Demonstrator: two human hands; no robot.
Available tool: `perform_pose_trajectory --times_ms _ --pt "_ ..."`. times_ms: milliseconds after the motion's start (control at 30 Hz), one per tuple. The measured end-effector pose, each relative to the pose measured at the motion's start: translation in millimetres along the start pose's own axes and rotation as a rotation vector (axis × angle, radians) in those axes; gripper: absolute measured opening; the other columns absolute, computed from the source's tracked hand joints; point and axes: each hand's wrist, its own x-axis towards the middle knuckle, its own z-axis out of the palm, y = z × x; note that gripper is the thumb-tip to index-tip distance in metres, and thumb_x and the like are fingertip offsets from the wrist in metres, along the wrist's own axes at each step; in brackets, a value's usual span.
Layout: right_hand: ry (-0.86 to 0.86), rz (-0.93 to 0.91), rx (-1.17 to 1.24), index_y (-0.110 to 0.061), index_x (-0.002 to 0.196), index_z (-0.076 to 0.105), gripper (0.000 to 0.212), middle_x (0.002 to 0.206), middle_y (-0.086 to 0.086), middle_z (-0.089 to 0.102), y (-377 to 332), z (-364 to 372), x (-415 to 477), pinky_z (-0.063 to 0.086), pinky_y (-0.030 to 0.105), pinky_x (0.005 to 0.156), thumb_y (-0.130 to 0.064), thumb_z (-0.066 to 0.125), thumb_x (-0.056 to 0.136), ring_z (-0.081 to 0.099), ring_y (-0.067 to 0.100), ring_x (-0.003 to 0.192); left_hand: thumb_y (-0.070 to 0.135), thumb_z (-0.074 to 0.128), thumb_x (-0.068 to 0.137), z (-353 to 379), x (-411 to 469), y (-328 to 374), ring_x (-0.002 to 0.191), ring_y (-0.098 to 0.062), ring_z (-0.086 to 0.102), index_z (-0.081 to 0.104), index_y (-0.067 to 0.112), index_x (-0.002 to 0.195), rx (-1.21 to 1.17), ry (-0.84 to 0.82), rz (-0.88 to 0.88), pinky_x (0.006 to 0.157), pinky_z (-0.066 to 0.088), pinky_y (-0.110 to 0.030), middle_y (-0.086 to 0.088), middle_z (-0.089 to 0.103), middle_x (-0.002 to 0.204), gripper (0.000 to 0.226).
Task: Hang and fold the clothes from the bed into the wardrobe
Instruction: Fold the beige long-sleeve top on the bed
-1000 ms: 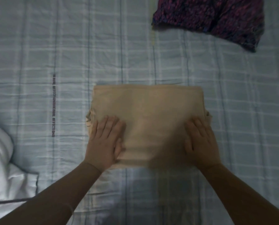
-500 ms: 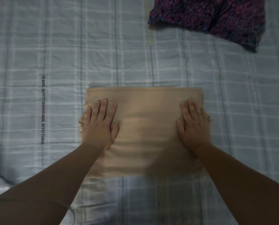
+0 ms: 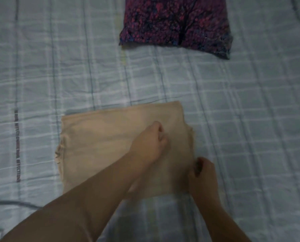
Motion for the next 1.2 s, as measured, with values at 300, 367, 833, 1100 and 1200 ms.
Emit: perform_pose_trajectory --times_ms 300,367,833,1100,1200 --pt "-0.224 0.079 -0.055 -0.026 0.108 0.053 0.031 0.103 -0.001 0.064 7 -12 -9 0.052 0.037 0.079 -0.039 0.062 0.081 0.064 0.027 0.097 0.064 0.052 0.090 74 65 87 0.122 -0.034 0.053 0.029 0.004 0.146 0.304 -0.007 -0.146 0.096 0.044 -0.043 -0.017 0.049 0.138 0.085" --pt "-0.275 0.117 -0.053 -0.029 0.108 0.049 0.032 0.104 -0.001 0.065 3 -17 -8 0.049 0.035 0.076 -0.039 0.061 0.081 0.065 0.028 0.098 0.065 0.055 0.088 83 67 90 0.118 -0.034 0.053 0.025 0.002 0.146 0.385 -0.009 -0.142 0.091 0.046 -0.042 -0.019 0.046 0.136 0.091" --pt "-0.409 0.047 0.267 -0.047 0.125 0.052 0.059 0.116 -0.014 0.067 -62 -23 -56 0.054 0.038 0.089 -0.025 0.059 0.071 0.065 0.009 0.104 0.006 0.049 0.093 9 39 51 0.098 -0.027 0.059 0.057 0.021 0.135 -0.024 0.001 0.091 0.076 0.035 -0.021 -0.016 0.060 0.110 0.046" --pt "-0.511 -0.180 0.216 -0.052 0.143 0.035 0.074 0.110 -0.017 0.066 -174 43 -154 0.050 0.023 0.082 -0.028 0.058 0.077 0.063 0.004 0.093 -0.008 0.046 0.089 -143 -38 -47 0.127 -0.013 0.050 0.054 0.010 0.140 -0.338 0.131 0.106 0.100 0.035 -0.009 -0.004 0.053 0.141 0.055" --pt "-0.552 -0.237 0.089 -0.042 0.154 0.022 0.076 0.138 -0.017 0.052 -207 86 -189 0.040 0.020 0.098 -0.025 0.059 0.089 0.053 0.002 0.117 -0.011 0.044 0.087 -174 -65 -113 0.133 -0.009 0.041 0.050 0.014 0.144 -0.331 0.181 0.053 0.109 0.028 -0.014 -0.001 0.046 0.149 0.062"
